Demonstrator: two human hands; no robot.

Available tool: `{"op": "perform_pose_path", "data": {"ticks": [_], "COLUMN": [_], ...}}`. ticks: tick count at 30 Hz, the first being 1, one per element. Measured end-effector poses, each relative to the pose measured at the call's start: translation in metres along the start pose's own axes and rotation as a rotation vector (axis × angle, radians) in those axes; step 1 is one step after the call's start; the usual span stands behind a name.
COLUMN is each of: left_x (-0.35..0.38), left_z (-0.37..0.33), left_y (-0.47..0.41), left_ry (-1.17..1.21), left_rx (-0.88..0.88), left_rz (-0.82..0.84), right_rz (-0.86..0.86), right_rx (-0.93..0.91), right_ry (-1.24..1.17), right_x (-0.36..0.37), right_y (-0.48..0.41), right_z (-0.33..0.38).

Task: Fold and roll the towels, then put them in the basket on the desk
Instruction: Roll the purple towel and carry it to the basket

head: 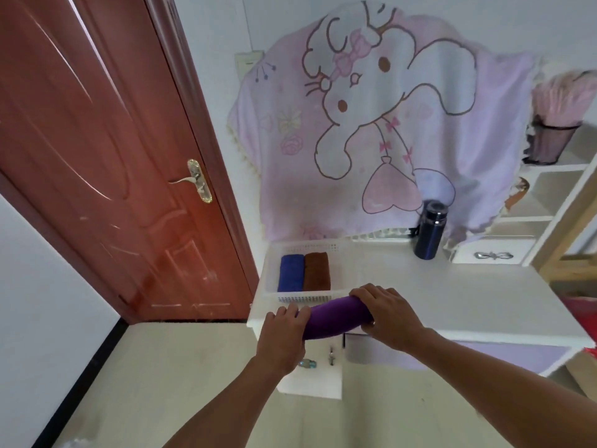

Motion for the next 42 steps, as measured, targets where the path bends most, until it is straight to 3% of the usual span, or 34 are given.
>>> {"op": "perform_pose_path", "data": {"ticks": [3,6,13,16,21,29,36,40,42], "left_x": [0.011,0.027,0.065,0.085,0.145,0.212,0.213,0.181,0.169], "left_z": [-0.001,0.008,0.036,0.032,0.016,0.005,-0.004,0.001,-0.008], "left_y": [-0.039,-0.070,-0.165,-0.191,-0.227,-0.235,-0.246,-0.249,-0.244], "left_ry": [0.090,0.197,0.776,0.926,0.990,0.847,0.341,0.329,0.356], "left_rx": [-0.068,-0.144,-0.374,-0.384,-0.417,-0.520,-0.387,-0.326,-0.138], "left_rz": [0.036,0.097,0.257,0.331,0.613,0.881,0.771,0.450,0.326], "right_rz": [0.047,0.131,0.206,0.228,0.337,0.669,0.798,0.734,0.604], "right_rx": [0.032,0.181,0.506,0.575,0.668,0.519,0.334,0.155,0.018], "right_ry": [-0.060,-0.253,-0.616,-0.574,-0.471,-0.282,-0.062,0.084,0.115], "right_x": [0.010,0.026,0.061,0.071,0.113,0.199,0.236,0.230,0.216], "right_y": [-0.035,-0.066,-0.146,-0.172,-0.206,-0.226,-0.231,-0.242,-0.247], "right_z": [-0.040,-0.074,-0.158,-0.186,-0.228,-0.242,-0.233,-0.228,-0.223]}}
Point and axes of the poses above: each hand's wrist, its own y-axis away from the middle knuckle, its own x-axis out of the palm, z = x × y, the point moved 9 cm from there along -y, towards the middle knuckle, and after that the axes turned 7 degrees about -x, right-handed, at the moved point
